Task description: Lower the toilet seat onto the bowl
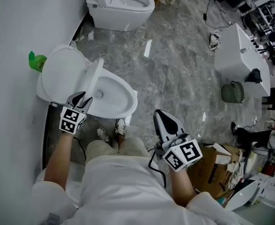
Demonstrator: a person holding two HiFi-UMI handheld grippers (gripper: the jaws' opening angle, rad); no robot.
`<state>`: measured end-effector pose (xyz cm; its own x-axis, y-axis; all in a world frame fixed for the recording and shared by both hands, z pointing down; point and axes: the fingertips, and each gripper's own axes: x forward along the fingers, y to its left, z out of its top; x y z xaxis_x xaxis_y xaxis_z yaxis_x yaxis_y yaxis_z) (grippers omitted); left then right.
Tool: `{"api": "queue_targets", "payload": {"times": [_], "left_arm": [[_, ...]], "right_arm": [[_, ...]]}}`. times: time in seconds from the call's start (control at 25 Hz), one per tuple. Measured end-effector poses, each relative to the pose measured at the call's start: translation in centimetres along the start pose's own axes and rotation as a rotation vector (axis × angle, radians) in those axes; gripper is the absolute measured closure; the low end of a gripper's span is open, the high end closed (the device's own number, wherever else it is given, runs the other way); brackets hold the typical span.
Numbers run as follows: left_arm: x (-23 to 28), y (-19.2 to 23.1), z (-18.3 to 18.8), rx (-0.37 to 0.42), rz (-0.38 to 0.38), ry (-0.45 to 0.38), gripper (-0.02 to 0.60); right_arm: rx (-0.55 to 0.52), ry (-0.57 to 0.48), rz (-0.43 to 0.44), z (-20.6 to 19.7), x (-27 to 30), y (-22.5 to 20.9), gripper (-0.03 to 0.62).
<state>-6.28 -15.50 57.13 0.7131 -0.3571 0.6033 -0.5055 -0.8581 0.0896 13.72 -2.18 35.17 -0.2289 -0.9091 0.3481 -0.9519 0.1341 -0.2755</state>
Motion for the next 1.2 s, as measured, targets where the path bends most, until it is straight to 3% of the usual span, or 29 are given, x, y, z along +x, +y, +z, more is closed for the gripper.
{"api": "queue_targets", "payload": {"times": [0.32,0.56,1.2], "left_arm": [[3.5,-5.4,-1.4,0.062,-0.076,0.063,0.411],[5.7,-8.3,-2.4,0.080,-0.127,0.086,0.393],[11.2,-14.5,-5.6,0.067,-0.264,0.146,0.383]], "right_arm": [[0.021,0.023,-0.053,-2.2,-2.2,-1.5,0.595],[-0.038,0.113,-0.121,-7.5,-3.0,-3.4,0.595],[0.054,0.171,-0.150,-15.1,-1.8,-8.5,0.595]]}}
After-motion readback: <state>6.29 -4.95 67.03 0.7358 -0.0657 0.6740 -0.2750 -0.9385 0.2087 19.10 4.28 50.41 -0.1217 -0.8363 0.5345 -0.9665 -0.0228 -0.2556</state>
